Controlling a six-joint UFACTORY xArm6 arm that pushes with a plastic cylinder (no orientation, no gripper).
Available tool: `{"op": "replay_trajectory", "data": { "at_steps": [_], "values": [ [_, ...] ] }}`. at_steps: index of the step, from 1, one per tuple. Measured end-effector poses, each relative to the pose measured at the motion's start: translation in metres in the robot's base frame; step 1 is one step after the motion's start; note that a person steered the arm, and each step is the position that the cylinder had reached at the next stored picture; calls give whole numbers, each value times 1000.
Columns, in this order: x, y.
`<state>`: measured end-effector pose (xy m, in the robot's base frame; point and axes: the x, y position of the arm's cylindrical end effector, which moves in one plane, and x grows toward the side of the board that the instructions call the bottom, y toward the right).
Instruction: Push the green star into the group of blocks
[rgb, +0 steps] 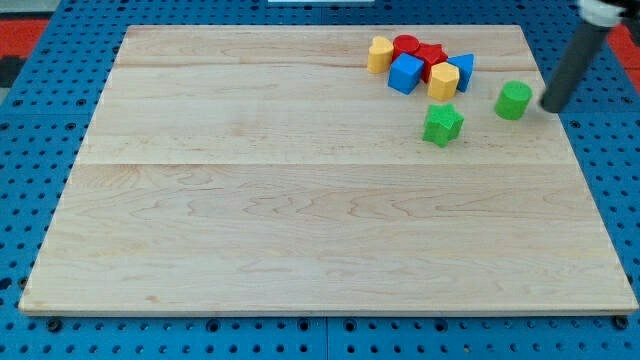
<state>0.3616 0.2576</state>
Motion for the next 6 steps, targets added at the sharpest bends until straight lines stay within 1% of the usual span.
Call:
{"op": "replay_trajectory", "data": {
  "at_steps": [1, 2, 3, 4, 5, 6],
  "values": [
    [6, -56],
    [-30, -63],
    [-5, -42],
    [75, 17],
    [91, -49],
    [40, -92]
  ]
}}
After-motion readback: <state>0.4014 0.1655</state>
